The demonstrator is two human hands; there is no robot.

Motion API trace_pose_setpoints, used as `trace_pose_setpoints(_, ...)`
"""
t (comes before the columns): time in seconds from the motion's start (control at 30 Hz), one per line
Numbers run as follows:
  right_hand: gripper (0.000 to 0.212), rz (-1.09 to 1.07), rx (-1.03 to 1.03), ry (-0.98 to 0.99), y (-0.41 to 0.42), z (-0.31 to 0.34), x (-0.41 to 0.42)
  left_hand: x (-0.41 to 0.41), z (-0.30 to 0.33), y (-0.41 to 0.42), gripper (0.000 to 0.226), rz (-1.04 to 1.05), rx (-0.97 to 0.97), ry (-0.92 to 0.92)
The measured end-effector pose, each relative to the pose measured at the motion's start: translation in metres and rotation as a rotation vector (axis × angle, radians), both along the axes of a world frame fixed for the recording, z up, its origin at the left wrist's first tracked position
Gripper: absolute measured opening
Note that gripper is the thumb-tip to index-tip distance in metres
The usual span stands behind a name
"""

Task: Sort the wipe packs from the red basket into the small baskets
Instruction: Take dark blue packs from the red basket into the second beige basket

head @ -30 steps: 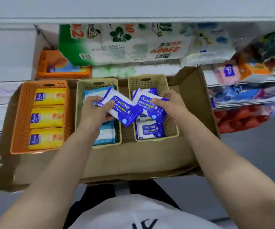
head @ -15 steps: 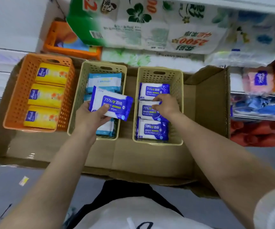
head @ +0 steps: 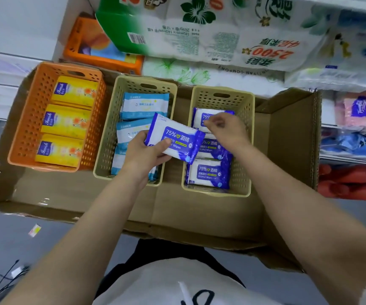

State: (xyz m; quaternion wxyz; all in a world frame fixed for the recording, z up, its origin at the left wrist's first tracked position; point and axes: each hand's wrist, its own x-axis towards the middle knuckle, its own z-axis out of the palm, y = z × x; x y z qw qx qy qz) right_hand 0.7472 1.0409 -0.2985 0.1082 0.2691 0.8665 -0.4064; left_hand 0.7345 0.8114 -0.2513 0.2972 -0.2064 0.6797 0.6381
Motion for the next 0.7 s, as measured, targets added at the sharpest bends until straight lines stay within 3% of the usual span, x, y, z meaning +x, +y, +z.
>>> trace_pose_setpoints(0.07, 0.027, 0.038, -0.404, -0.061, -0.001, 0.033, -0.010, -0.001, 0.001, 0.011, 0.038, -0.059, 0.059, -0.009)
trace_pose_setpoints(0.17, 0.013, 0.286, -0.490, -0.155, 0.005, 0.062, -0.018, -0.003, 0.003, 0.030, 0.030, -0.112, 0.126, -0.013)
trace_pose_setpoints(0.23, 0.014, 0.279, -0.424, -0.165, 0.016, 0.065, -0.021, -0.004, 0.001, 0.041, 0.022, -0.098, 0.142, 0.005)
trace_pose_setpoints(0.3, 0.017, 0.183, -0.340, -0.125, 0.031, 0.063, -0.024, -0.005, -0.007, 0.048, 0.021, -0.112, 0.002, 0.098)
trace_pose_setpoints(0.37, 0.017, 0.102, -0.189, -0.062, 0.046, 0.055, -0.028, -0.005, -0.018, 0.051, 0.039, -0.224, -0.224, 0.208)
trace_pose_setpoints(0.43, 0.015, 0.101, -0.032, -0.037, 0.056, 0.043, -0.035, -0.004, -0.030, 0.055, 0.057, -0.343, -0.328, 0.221)
trace_pose_setpoints(0.53, 0.021, 0.227, 0.122, -0.057, 0.058, 0.019, -0.053, -0.003, -0.045, 0.063, 0.052, -0.465, -0.368, 0.244)
trace_pose_setpoints(0.7, 0.026, 0.396, 0.330, -0.094, 0.048, -0.018, -0.071, -0.004, -0.054, 0.070, 0.040, -0.411, -0.286, 0.232)
